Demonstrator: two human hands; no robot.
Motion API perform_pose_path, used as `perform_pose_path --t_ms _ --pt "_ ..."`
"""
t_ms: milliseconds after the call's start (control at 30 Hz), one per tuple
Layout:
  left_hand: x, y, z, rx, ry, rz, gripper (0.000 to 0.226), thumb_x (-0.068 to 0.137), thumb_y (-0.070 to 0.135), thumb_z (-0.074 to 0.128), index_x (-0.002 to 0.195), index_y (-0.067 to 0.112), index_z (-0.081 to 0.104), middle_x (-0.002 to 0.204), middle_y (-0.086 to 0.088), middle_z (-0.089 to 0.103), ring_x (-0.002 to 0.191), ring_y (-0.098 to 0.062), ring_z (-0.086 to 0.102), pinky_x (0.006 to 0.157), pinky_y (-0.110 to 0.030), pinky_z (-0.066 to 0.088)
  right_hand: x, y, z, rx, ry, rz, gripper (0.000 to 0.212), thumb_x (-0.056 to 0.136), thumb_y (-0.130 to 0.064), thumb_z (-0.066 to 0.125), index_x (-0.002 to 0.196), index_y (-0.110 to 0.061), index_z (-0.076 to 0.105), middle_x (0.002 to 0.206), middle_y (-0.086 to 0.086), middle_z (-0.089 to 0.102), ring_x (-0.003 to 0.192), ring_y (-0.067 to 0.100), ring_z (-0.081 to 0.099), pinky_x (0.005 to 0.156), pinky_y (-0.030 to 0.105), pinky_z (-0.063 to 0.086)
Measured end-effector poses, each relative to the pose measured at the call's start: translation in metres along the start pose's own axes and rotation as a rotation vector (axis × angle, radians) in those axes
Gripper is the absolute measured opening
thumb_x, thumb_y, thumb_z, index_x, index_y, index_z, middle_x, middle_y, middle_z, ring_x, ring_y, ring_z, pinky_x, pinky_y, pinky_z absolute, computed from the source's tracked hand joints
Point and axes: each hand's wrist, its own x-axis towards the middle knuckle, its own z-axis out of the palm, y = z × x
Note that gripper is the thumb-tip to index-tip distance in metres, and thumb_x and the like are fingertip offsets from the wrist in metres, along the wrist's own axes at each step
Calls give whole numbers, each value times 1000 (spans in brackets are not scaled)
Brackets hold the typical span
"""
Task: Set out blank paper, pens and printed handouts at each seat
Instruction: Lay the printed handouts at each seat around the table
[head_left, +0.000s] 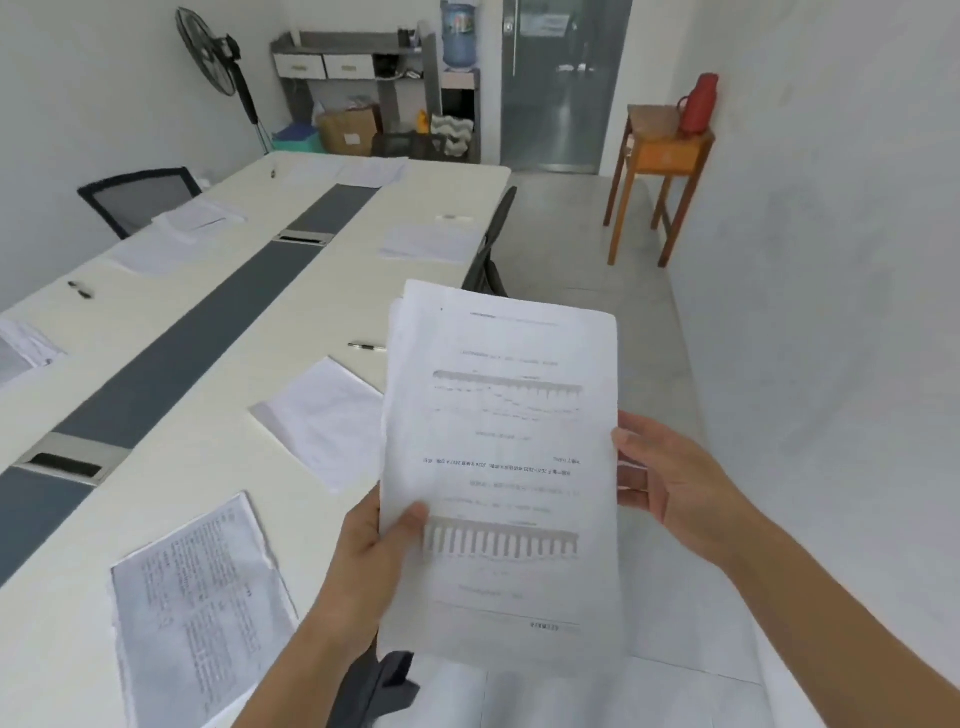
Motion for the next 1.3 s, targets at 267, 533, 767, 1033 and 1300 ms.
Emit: perform_pose_path --t_ms 267,533,767,1033,1300 --pt "62 2 72 -29 -164 -59 24 93 9 54 114 18 63 108 -6 74 96 -26 72 80 -42 58 37 6 -46 -19 97 36 21 92 -11 60 109 -6 71 110 12 74 101 31 71 92 48 55" --pt "221 30 95 314 -369 -17 24 97 14 52 113 26 64 106 4 74 96 -18 71 88 -47 56 172 -62 -115 -255 327 -66 41 81 -9 75 119 -17 62 104 -2 75 89 16 72 72 29 58" --pt "347 97 115 591 -591 30 25 98 12 49 109 25 66 103 6 73 91 -9 70 83 -33 57 276 -152 -160 -492 91 68 37 80 -20 76 116 -20 67 98 3 78 90 23 74 74 32 56" --pt "464 111 103 462 -194 -20 8 91 14 62 94 16 69 88 -13 71 71 -22 67 65 -35 52 399 -144 -183 -144 129 178 29 88 -17 65 112 -1 69 105 17 75 94 35 72 82 45 59" --pt "559 112 154 -326 0 -78 56 86 50 56 131 17 56 123 -14 66 111 -32 62 89 -43 49 560 -170 -212 166 184 183 18 89 -15 66 105 -9 72 101 9 77 85 23 75 65 33 61"
